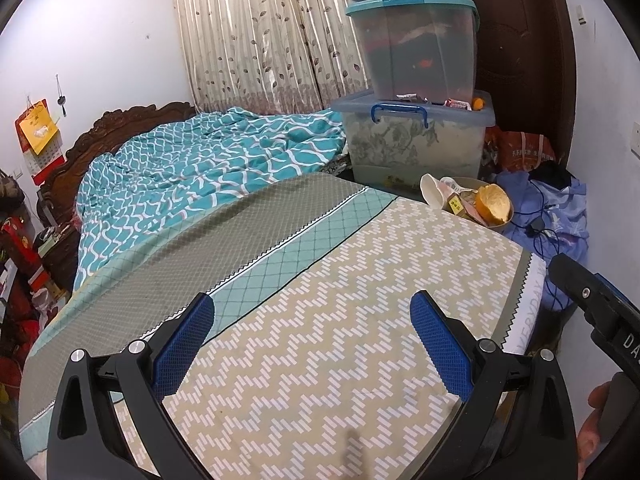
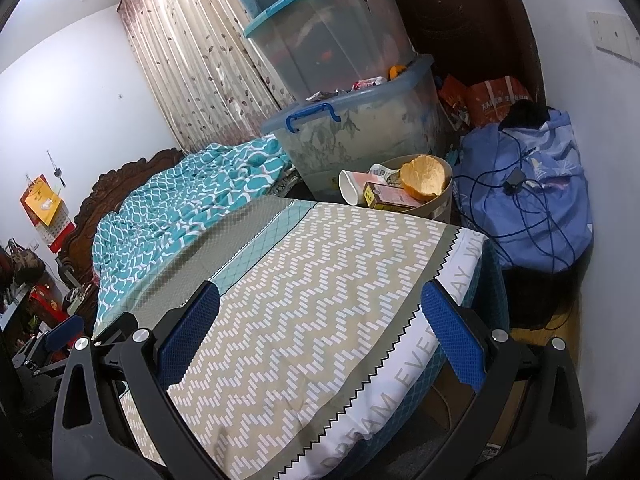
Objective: Collect trash
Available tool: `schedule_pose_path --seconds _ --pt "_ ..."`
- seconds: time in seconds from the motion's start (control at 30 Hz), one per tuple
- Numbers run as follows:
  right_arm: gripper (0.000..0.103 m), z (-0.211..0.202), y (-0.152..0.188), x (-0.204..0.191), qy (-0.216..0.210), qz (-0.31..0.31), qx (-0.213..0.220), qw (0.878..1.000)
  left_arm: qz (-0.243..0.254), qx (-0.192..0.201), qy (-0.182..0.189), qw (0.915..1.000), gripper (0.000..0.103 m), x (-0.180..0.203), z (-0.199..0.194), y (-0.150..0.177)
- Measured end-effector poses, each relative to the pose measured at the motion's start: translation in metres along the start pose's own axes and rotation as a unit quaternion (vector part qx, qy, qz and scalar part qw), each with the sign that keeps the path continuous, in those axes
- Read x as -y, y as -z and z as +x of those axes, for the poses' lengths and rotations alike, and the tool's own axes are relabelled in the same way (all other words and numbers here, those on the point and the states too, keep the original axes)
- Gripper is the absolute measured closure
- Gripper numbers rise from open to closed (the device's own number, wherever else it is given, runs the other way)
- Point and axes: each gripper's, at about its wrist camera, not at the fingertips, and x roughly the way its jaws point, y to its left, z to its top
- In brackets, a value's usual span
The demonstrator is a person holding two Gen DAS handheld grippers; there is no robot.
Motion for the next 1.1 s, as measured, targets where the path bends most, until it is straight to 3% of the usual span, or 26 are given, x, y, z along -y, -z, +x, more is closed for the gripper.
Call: schedule_pose_path --seconds 0.7,1.1 --pt "0.003 0.005 0.004 0.002 -0.001 0.002 -0.005 1.000 -0.003 -0.016 -0.009 0.9998 0.009 -0.002 0.008 0.003" --pt "0.003 0.010 0.004 0.004 0.001 0.002 -0.016 1.000 -0.003 -0.026 0.004 0.9997 0.009 -0.003 0.016 0.006"
